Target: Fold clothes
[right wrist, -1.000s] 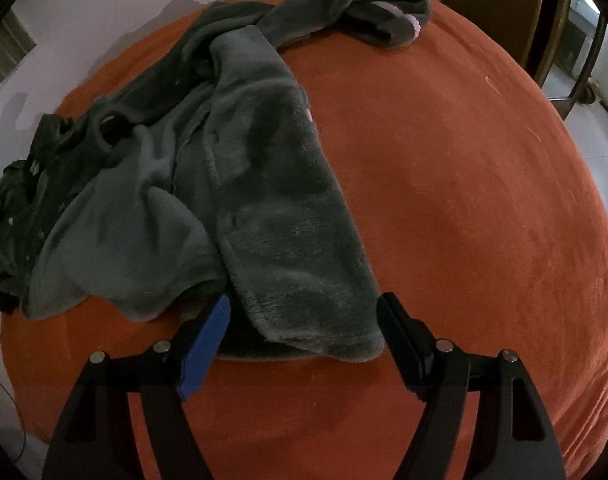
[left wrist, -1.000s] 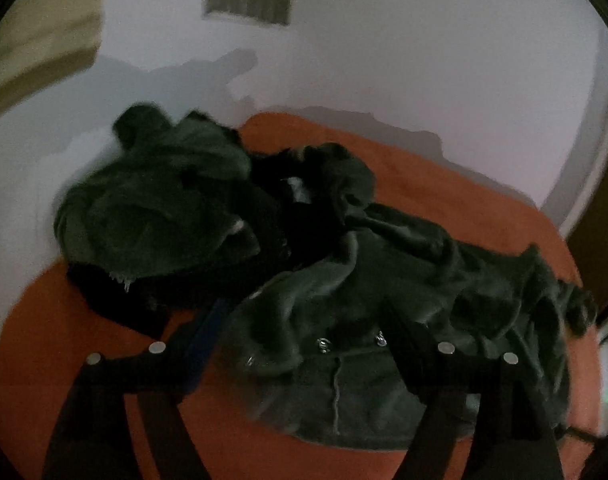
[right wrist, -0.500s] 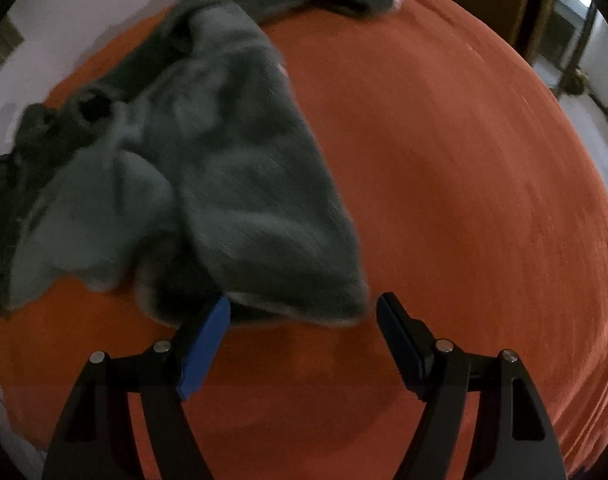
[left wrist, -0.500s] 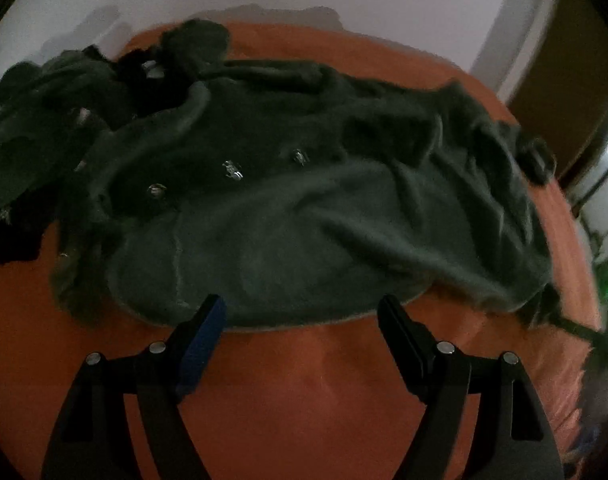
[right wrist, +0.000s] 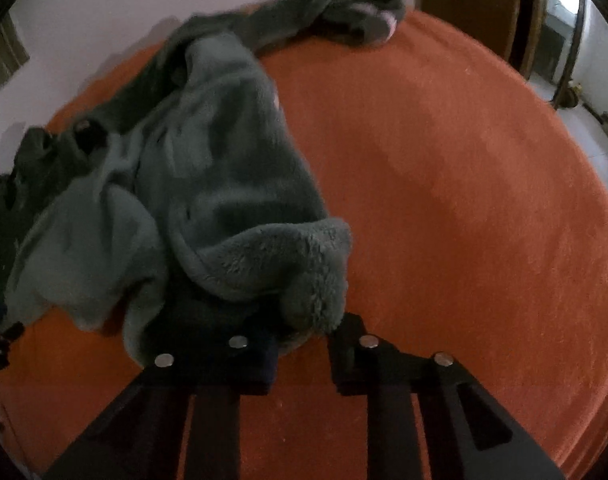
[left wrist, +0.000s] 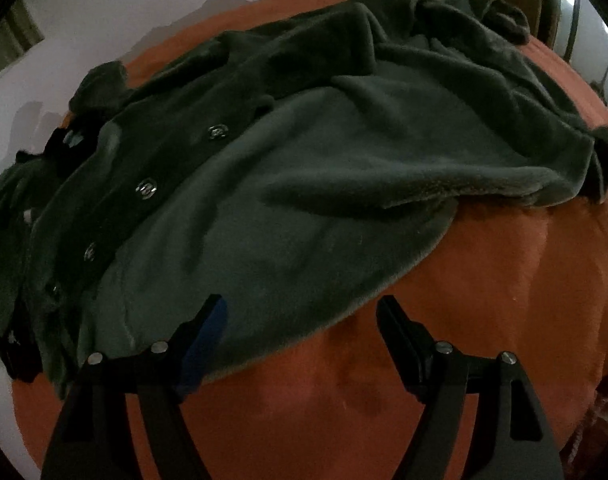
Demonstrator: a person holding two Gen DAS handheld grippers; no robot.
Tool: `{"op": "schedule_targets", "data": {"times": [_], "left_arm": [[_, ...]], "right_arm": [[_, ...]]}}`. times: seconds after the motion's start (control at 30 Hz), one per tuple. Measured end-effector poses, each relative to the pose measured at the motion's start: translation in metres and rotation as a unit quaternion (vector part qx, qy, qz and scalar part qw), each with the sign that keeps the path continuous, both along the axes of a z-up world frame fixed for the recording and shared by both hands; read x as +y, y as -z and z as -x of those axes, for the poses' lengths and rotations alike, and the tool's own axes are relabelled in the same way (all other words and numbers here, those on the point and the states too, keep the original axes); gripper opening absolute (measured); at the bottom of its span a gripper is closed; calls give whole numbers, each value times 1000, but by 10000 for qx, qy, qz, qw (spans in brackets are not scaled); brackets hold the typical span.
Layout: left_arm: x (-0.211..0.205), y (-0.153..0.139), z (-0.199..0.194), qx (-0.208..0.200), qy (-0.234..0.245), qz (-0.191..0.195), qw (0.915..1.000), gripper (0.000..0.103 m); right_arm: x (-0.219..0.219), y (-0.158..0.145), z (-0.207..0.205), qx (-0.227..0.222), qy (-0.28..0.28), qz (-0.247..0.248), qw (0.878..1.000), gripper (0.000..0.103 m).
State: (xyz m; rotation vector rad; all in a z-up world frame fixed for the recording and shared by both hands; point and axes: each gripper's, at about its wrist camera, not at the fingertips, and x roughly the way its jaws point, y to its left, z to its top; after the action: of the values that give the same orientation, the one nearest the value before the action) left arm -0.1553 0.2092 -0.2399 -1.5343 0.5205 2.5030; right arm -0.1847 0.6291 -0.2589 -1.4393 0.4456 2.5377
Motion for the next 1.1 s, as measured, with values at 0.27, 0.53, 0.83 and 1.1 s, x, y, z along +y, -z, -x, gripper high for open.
{"op": "schedule_targets", "data": {"times": [0.27,0.53,0.83,1.1], "left_arm": [[-7,11,6,-288,124,144,9994,78],[-23,19,-5,-348,494,489,9970,79],[-23,15,4,-338,489,496,9970,79],[-35,2,13,-365,296,333,9983,79]], "right_arm": [[87,-57,-21,545,1363,-111,9891,11],[68,-33,-6,-161,877,-564,9944,26],[-98,-30,-2,339,-2108,-733,9742,62],[-188,8,23,-10,-3804,-1512,9124,63]]}}
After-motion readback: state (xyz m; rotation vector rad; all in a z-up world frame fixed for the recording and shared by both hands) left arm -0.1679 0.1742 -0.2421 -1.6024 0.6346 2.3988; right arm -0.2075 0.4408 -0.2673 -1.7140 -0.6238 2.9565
